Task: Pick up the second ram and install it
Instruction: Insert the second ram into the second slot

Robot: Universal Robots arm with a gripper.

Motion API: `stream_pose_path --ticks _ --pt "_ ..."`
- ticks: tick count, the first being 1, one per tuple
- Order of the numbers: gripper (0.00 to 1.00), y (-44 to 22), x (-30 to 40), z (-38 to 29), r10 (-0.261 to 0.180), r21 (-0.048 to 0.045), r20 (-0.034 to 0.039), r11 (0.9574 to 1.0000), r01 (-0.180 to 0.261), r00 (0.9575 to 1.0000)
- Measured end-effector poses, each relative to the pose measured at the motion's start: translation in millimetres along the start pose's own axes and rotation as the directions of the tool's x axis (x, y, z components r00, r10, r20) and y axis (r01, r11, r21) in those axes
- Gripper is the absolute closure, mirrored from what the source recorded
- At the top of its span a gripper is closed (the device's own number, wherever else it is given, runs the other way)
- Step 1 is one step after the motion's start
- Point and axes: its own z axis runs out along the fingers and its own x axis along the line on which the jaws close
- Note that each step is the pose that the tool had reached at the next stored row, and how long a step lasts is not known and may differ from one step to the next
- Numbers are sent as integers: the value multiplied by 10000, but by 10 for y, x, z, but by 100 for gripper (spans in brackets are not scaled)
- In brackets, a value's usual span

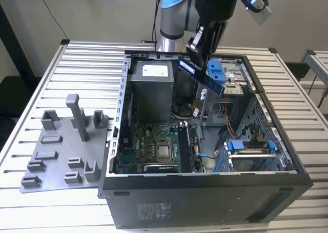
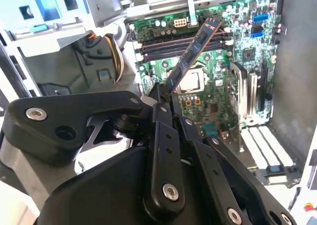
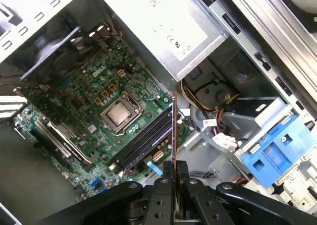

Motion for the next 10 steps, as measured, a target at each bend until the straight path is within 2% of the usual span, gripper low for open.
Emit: stream_pose_path --ticks 3,5,8,10 --pt "86 0 0 4 539 27 18 9985 -539 9985" --pt "86 0 0 8 902 44 32 9959 -902 9959" --pt "86 0 1 12 1454 71 52 9893 -1454 9894" --pt "86 0 1 16 1814 88 66 9834 -1814 9834"
